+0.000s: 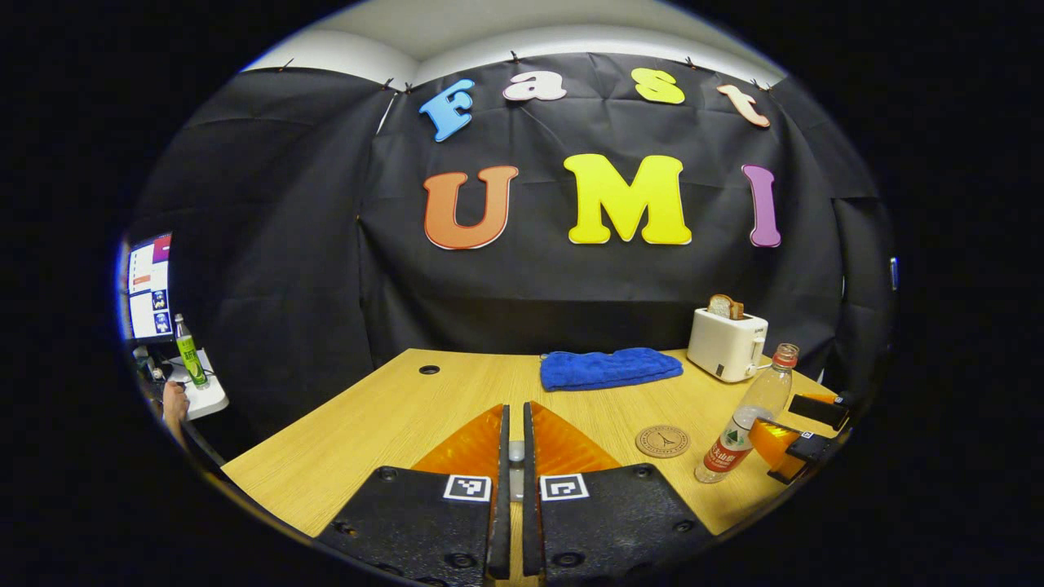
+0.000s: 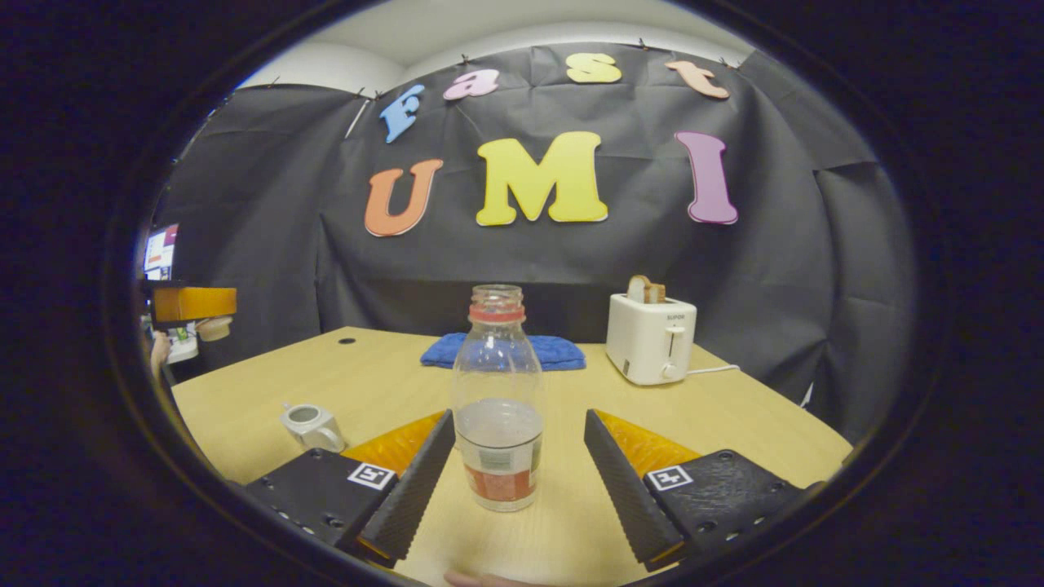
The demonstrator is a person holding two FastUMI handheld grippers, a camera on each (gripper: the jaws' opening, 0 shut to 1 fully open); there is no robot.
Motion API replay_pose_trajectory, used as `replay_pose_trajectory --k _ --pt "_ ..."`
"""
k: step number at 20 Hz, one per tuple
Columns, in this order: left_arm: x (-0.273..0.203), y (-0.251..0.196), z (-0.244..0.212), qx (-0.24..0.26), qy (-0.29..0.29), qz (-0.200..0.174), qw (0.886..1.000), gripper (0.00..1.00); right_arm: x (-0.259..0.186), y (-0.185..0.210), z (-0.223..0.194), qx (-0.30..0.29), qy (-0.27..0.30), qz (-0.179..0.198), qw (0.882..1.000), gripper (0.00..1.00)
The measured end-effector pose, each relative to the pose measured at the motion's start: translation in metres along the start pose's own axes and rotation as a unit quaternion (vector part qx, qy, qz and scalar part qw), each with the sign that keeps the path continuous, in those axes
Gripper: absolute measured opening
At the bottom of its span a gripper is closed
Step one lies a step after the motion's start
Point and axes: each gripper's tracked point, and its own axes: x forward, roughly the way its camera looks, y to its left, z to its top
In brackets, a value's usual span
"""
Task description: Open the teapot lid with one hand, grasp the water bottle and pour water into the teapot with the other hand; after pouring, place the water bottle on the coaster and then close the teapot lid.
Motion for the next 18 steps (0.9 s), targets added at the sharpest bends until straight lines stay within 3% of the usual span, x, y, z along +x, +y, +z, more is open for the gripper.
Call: replay_pose_trajectory --k 3,8,10,14,18 --pt "0.005 0.004 -0.001 -0.001 0.004 -0.001 1.000 0.08 0.014 0.010 -0.006 0.008 0.005 0.014 1.000 0.96" --pt "0.010 0.012 -0.006 -0.007 0.016 -0.008 1.000 0.08 0.026 0.012 0.005 -0.034 -0.015 -0.014 0.999 0.95" --pt "0.013 0.016 -0.007 -0.003 0.018 -0.004 1.000 0.08 0.031 0.013 0.005 -0.037 -0.011 -0.021 0.999 0.83" --pt "0.015 0.020 -0.010 0.001 0.026 -0.010 1.000 0.08 0.038 0.016 0.002 -0.038 -0.004 -0.027 0.999 0.77" --pt "0.015 0.029 -0.009 0.010 0.025 -0.007 1.000 0.08 0.039 0.021 0.012 -0.082 0.000 -0.038 0.996 0.76"
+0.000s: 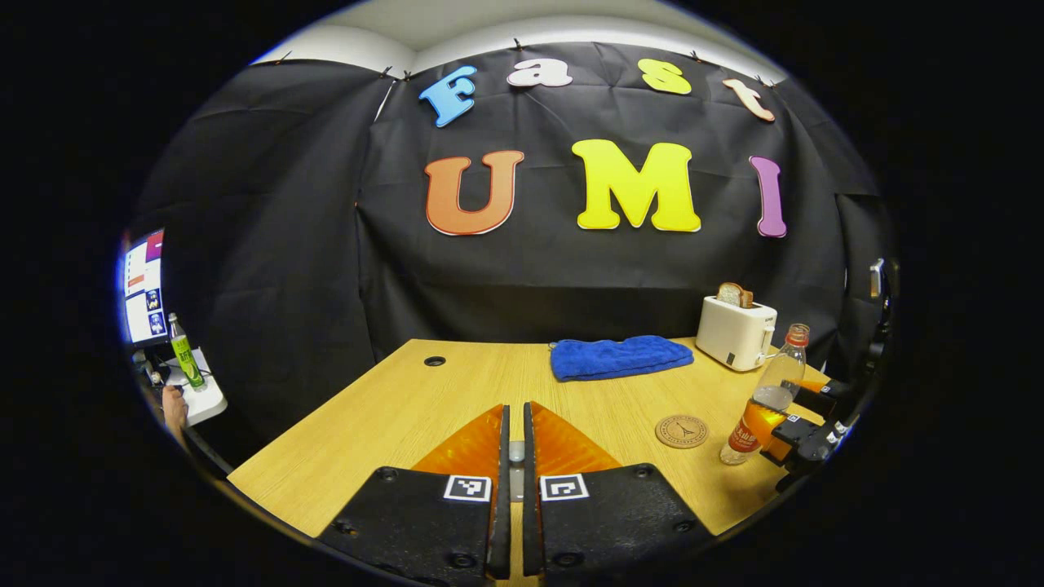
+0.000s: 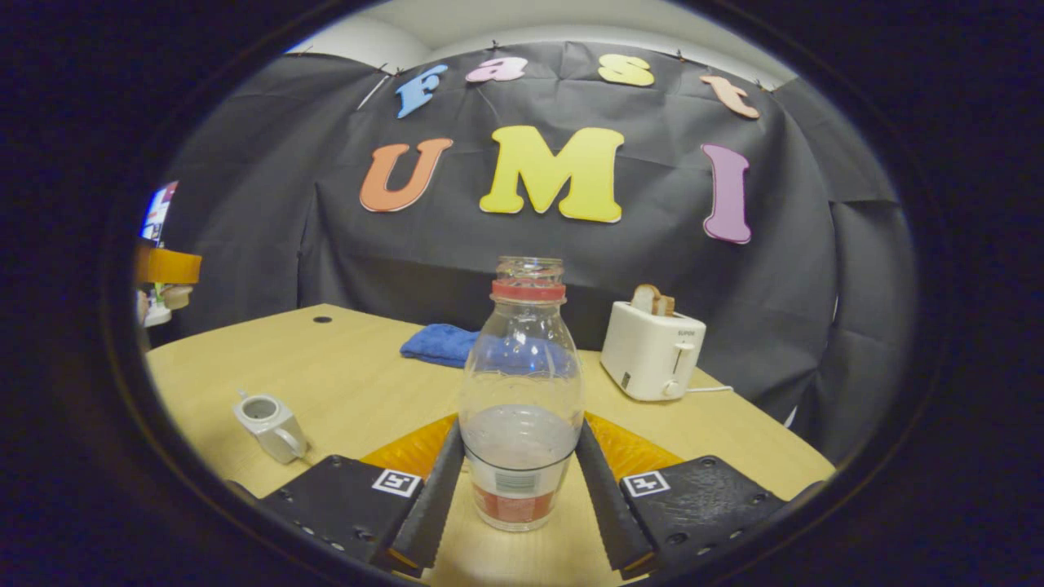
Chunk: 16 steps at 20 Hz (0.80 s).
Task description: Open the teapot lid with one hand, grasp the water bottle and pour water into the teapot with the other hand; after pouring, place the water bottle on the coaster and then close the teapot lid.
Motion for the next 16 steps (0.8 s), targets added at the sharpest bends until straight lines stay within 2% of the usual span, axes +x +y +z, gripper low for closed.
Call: replay_pose_trajectory --k 4,7,11,14,16 --pt "-0.004 0.013 0.004 -0.010 -0.003 0.000 1.000 0.08 -0.007 0.008 0.013 -0.061 0.006 -0.012 0.998 0.75" --pt "-0.008 0.025 0.011 -0.022 -0.012 0.003 1.000 0.08 -0.014 0.019 0.023 -0.128 0.003 -0.021 0.992 0.75" --pt "-0.011 0.036 0.015 -0.034 -0.017 0.011 0.999 0.08 -0.014 0.028 0.021 -0.247 0.015 -0.053 0.968 0.75" --pt "-0.012 0.038 0.018 -0.038 -0.022 0.010 0.999 0.08 -0.013 0.037 0.011 -0.301 0.035 -0.059 0.951 0.76" --pt "-0.013 0.039 0.018 -0.040 -0.022 0.010 0.999 0.08 -0.012 0.041 0.005 -0.319 0.050 -0.057 0.945 0.77"
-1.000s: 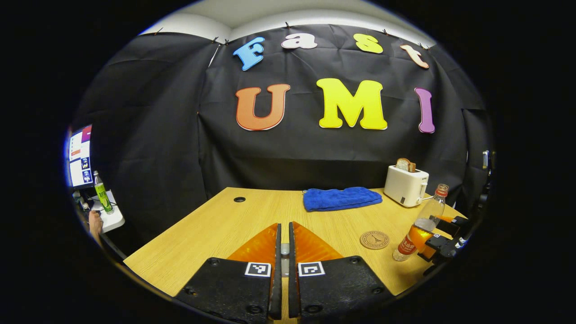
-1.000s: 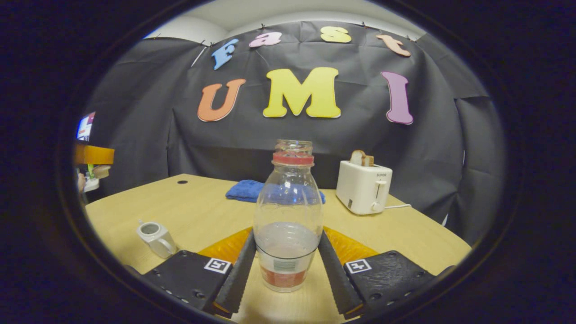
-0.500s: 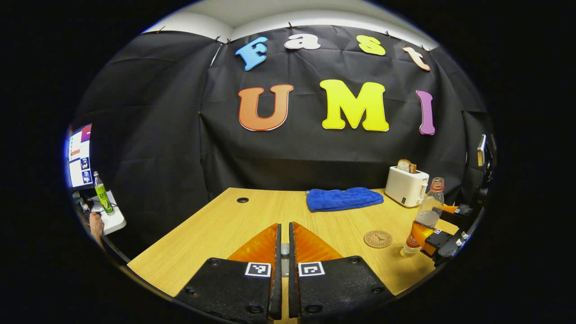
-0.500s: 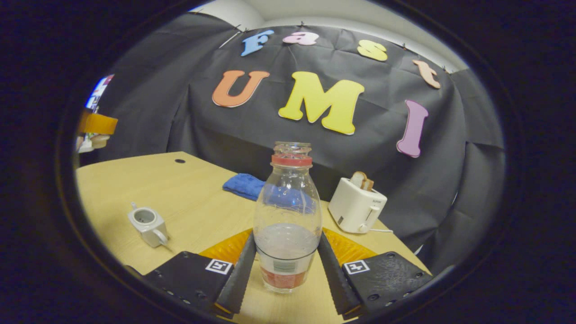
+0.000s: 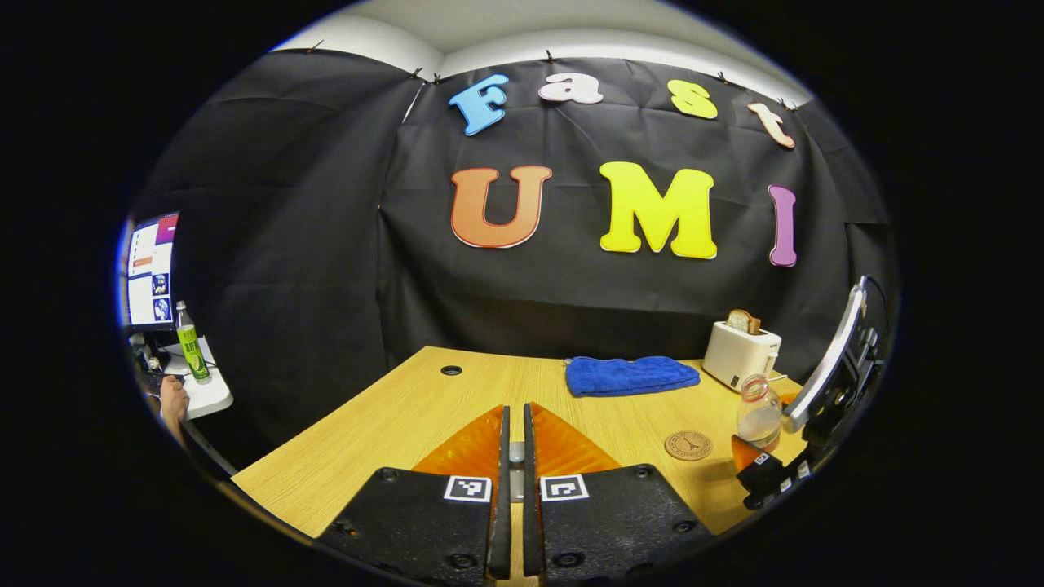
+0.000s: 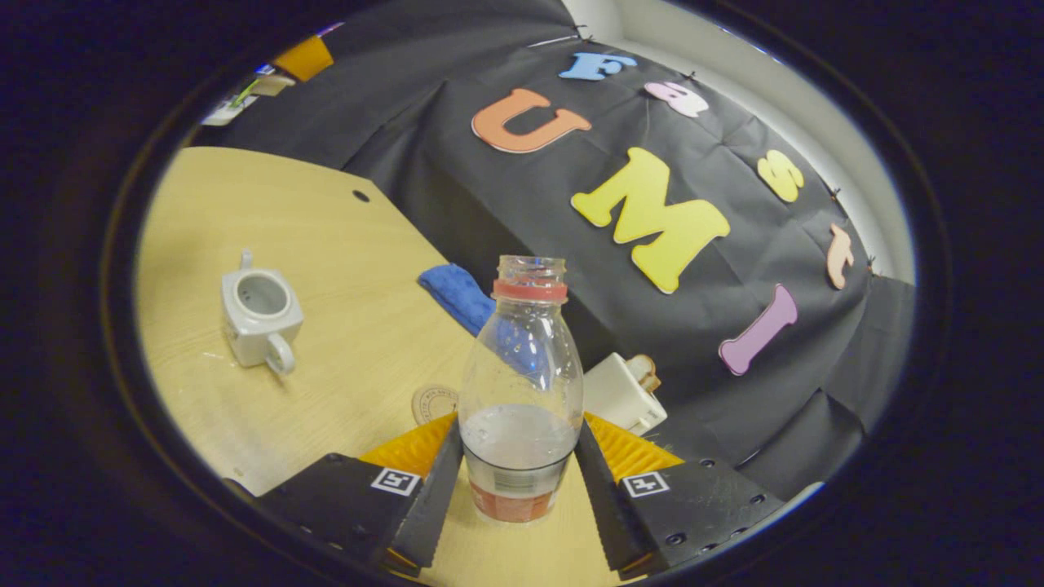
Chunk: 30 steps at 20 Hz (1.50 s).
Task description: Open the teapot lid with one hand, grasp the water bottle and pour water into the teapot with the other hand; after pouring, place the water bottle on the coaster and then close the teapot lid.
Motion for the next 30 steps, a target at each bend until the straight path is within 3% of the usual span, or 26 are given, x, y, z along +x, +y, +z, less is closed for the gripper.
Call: replay_pose_trajectory --k 4,6,12,20,30 --pt "-0.001 0.005 0.001 -0.002 -0.001 0.005 1.000 0.08 0.003 -0.001 0.003 -0.071 -0.001 -0.025 0.997 0.76" --pt "-0.001 0.004 0.003 -0.005 -0.002 0.005 1.000 0.08 0.004 0.000 0.007 -0.138 -0.011 -0.050 0.989 0.76" --pt "-0.004 0.003 0.005 -0.004 -0.006 0.000 1.000 0.08 0.005 0.023 0.015 -0.240 -0.025 -0.059 0.969 0.77" --pt "-0.005 -0.002 0.008 -0.001 -0.007 -0.005 1.000 0.08 0.003 0.037 0.034 -0.375 -0.058 -0.102 0.919 0.75" --pt "-0.004 0.000 0.004 0.002 0.000 -0.008 1.000 0.08 0.003 0.057 0.060 -0.517 -0.114 -0.151 0.835 0.77"
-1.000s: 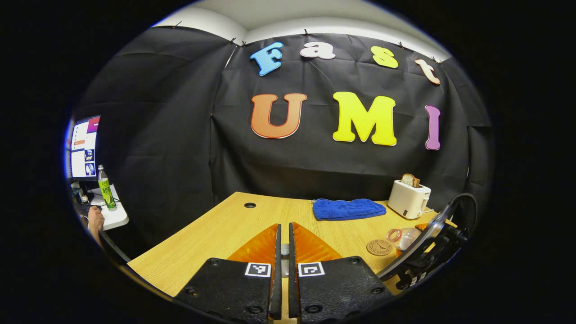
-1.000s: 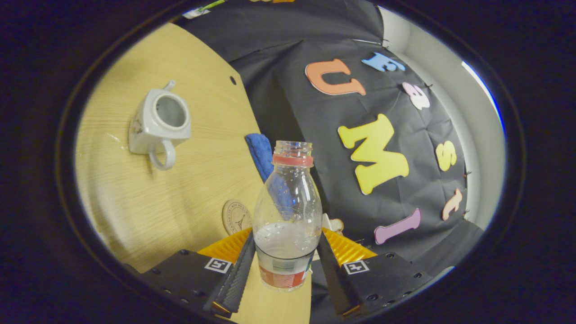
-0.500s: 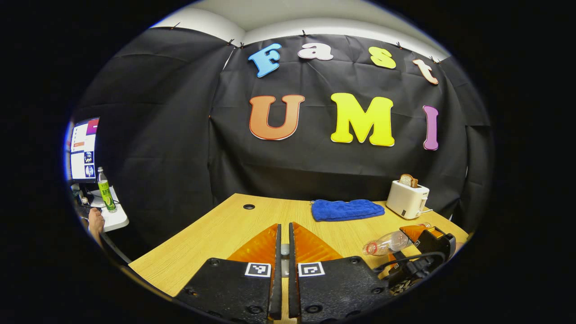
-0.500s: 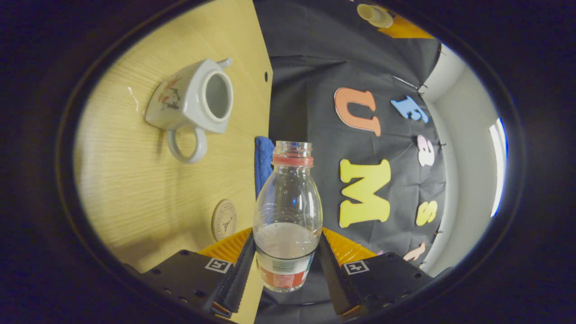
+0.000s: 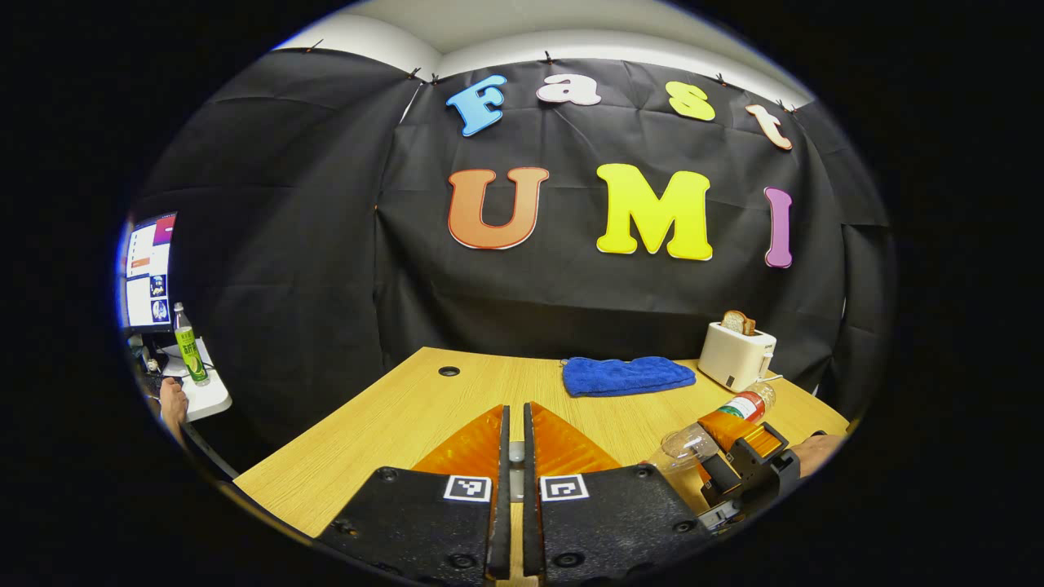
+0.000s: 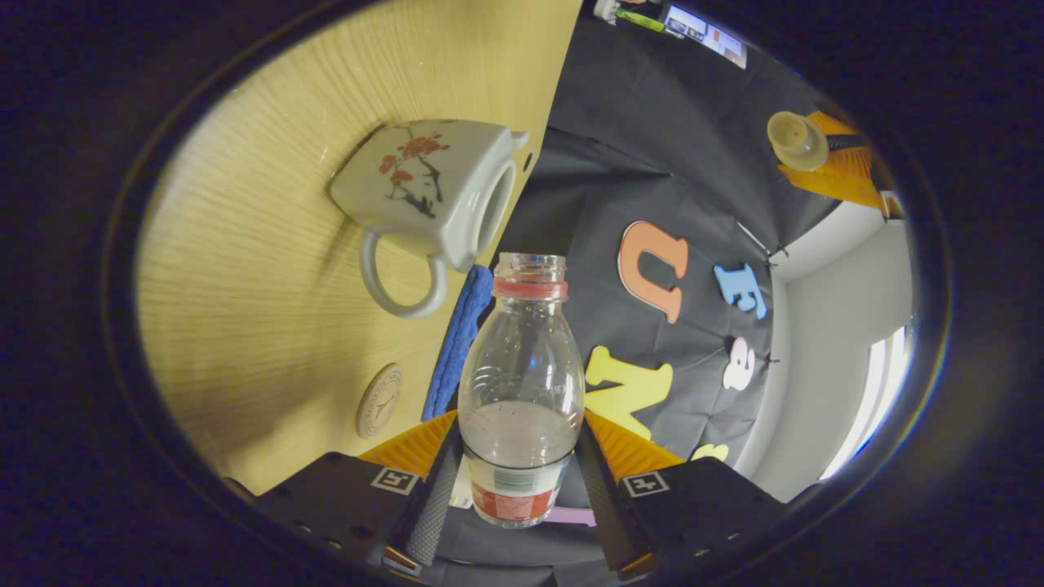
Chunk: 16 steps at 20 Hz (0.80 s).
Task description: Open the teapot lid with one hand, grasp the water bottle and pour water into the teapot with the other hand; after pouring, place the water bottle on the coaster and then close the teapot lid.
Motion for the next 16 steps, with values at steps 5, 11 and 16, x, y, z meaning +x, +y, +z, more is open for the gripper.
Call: replay_pose_trajectory --k 5,11,16 --pt "0.000 -0.003 -0.003 0.001 0.005 -0.004 1.000 0.08 -0.003 -0.016 -0.002 -0.040 -0.005 -0.031 0.999 0.77" --pt "0.000 -0.005 -0.004 0.008 0.009 -0.007 1.000 0.08 -0.006 -0.031 -0.002 -0.077 -0.012 -0.058 0.995 0.77" --pt "0.000 -0.006 -0.006 0.012 0.010 -0.009 1.000 0.08 -0.003 -0.035 0.000 -0.100 -0.017 -0.067 0.993 0.77"
